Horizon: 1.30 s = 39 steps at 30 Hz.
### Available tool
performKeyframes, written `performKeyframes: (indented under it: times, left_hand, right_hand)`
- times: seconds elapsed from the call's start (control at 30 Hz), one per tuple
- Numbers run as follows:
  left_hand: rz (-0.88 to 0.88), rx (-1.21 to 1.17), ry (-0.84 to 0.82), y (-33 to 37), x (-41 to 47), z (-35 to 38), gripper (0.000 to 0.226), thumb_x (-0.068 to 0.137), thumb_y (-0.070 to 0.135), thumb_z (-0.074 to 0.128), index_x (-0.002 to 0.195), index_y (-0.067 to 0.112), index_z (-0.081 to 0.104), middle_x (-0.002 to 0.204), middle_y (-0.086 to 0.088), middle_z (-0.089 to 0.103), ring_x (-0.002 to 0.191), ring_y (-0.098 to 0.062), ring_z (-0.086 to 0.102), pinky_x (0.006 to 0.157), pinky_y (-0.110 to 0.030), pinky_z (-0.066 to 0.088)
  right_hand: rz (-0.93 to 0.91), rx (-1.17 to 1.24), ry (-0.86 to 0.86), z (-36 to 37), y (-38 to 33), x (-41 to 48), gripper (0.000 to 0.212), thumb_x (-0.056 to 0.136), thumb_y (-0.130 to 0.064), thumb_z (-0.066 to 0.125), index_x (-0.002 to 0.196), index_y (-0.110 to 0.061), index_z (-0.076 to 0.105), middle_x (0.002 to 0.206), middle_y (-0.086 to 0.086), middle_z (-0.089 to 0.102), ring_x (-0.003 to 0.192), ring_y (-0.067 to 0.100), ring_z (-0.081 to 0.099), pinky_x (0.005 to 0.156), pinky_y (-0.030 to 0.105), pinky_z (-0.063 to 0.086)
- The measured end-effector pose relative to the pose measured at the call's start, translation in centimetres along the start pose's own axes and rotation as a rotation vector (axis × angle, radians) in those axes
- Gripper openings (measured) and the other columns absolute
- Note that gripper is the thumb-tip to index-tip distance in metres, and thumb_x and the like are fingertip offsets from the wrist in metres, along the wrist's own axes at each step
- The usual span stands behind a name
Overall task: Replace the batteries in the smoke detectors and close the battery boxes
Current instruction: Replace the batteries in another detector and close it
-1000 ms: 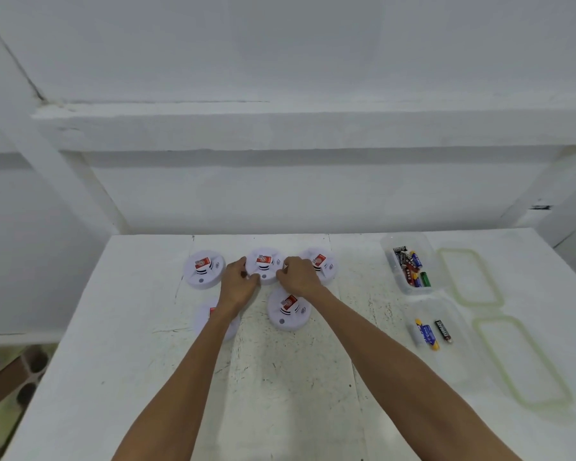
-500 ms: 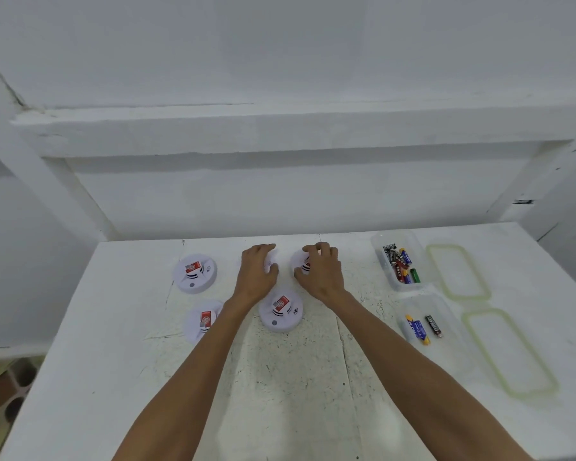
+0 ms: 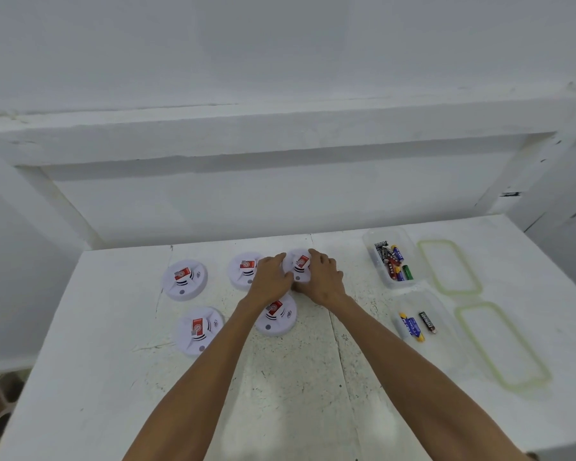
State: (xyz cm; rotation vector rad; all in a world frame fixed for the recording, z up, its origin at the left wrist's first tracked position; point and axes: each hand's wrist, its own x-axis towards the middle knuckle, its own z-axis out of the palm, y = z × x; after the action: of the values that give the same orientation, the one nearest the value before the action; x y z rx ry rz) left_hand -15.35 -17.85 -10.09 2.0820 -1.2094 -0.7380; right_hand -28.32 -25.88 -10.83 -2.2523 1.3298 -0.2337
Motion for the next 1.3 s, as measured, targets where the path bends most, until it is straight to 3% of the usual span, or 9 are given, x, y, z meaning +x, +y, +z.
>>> performKeyframes:
  times: [0.33,0.57,0.7,0.8,0.93,1.03,1.13,1.2,1.3]
  left_hand:
    - [0.029,-0.158,0.108,3.1,-1.0,-0.2,0.044,0.101,0.016,0.059,0.144,0.009,0.053,0.141,-0.010,0.061,0.129,-0.027,0.058,0.103,-0.032,0.046]
    - [0.041,-0.388,0.137,4.4,-1.6,0.5,0.032,0.110,0.021,0.043,0.138,0.016,0.059,0.140,-0.005,0.053,0.118,-0.010,0.051,0.099,-0.023,0.038]
    - [0.094,-0.430,0.121,4.2,-1.7,1.1,0.033,0.112,0.018,0.038,0.138,0.016,0.059,0.137,-0.007,0.052,0.120,-0.013,0.052,0.101,-0.024,0.039]
    - [0.091,-0.538,0.054,3.9,-2.0,1.7,0.028,0.112,0.020,0.039,0.129,0.028,0.060,0.129,-0.001,0.053,0.125,-0.018,0.054,0.109,-0.040,0.047]
    - [-0.030,-0.871,-0.069,3.9,-3.2,2.7,0.029,0.112,0.033,0.041,0.125,0.021,0.064,0.128,-0.008,0.066,0.122,-0.033,0.062,0.089,-0.039,0.058]
    - [-0.013,-1.052,-0.239,4.7,-4.4,3.5,0.061,0.108,0.054,0.038,0.133,0.002,0.060,0.118,-0.032,0.067,0.087,-0.042,0.066,0.067,-0.043,0.053]
    - [-0.038,-1.192,-0.356,5.3,-5.6,4.9,0.079,0.103,0.064,0.033,0.129,-0.005,0.062,0.093,-0.032,0.065,0.056,-0.034,0.055,0.054,-0.037,0.046]
    - [-0.103,-1.279,-0.380,5.3,-6.3,5.9,0.081,0.101,0.068,0.034,0.130,-0.001,0.064,0.095,-0.031,0.065,0.057,-0.034,0.055,0.052,-0.037,0.048]
    - [-0.273,-1.420,-0.268,4.6,-7.6,7.2,0.063,0.106,0.054,0.039,0.142,0.005,0.057,0.122,-0.021,0.072,0.091,-0.038,0.073,0.064,-0.042,0.061]
  right_hand:
    - [0.004,0.389,0.136,-1.1,0.6,-1.8,0.098,0.064,-0.058,0.076,0.145,-0.025,0.032,0.133,-0.005,0.050,0.121,0.015,0.046,0.096,0.036,0.046]
    - [-0.018,0.478,0.228,-2.6,1.5,-4.5,0.070,0.082,-0.079,0.051,0.134,-0.033,0.045,0.120,-0.009,0.060,0.106,0.011,0.058,0.084,0.031,0.053]
    - [0.039,0.430,0.205,-4.5,1.4,-5.4,0.062,0.093,-0.071,0.032,0.109,-0.017,0.056,0.079,-0.002,0.065,0.067,0.011,0.061,0.054,0.024,0.042]
    - [0.085,0.465,0.208,-5.2,1.6,-6.1,0.063,0.096,-0.067,0.022,0.090,-0.013,0.054,0.062,0.003,0.062,0.046,0.006,0.057,0.046,0.029,0.043]
    - [0.113,0.702,0.143,-5.0,2.0,-6.9,0.070,0.102,-0.061,0.018,0.097,-0.010,0.065,0.057,0.013,0.068,0.047,0.014,0.063,0.047,0.025,0.046]
    - [0.163,0.835,0.101,-4.7,1.9,-8.0,0.073,0.102,-0.061,0.015,0.103,-0.006,0.065,0.058,0.016,0.068,0.044,0.016,0.057,0.044,0.023,0.041]
    - [0.191,0.847,0.034,-4.2,2.1,-9.4,0.081,0.102,-0.061,0.012,0.098,-0.002,0.066,0.060,0.019,0.067,0.047,0.020,0.054,0.045,0.024,0.042]
    - [0.261,0.753,-0.001,-3.5,2.9,-9.9,0.084,0.101,-0.064,0.011,0.098,0.003,0.063,0.063,0.018,0.068,0.048,0.021,0.057,0.047,0.025,0.045]
    - [0.359,0.468,0.019,-3.2,3.8,-10.4,0.063,0.101,-0.060,0.022,0.113,-0.002,0.045,0.086,0.019,0.069,0.068,0.027,0.065,0.060,0.036,0.054]
